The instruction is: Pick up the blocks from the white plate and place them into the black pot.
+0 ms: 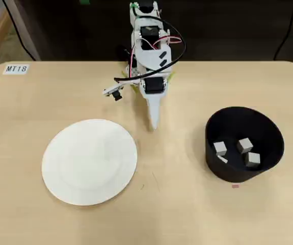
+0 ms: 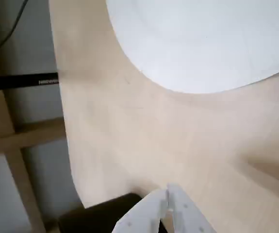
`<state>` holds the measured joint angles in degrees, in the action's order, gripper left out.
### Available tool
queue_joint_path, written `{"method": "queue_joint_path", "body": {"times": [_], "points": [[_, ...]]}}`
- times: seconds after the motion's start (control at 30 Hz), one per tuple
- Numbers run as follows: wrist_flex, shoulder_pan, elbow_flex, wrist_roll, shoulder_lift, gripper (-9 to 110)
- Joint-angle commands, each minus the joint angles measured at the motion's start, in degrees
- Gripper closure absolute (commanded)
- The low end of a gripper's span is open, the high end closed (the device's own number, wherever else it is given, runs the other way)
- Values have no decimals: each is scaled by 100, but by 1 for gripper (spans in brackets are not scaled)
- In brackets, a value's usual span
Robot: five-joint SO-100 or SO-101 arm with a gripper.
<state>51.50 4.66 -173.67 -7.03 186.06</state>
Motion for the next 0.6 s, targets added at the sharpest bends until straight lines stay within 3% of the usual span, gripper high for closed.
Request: {"method": "queue_joint_path", "body": {"times": [0.0,0.57], "points": [[9,-35,26,26,26,103],[-62,-35,9,26,26,104]]}}
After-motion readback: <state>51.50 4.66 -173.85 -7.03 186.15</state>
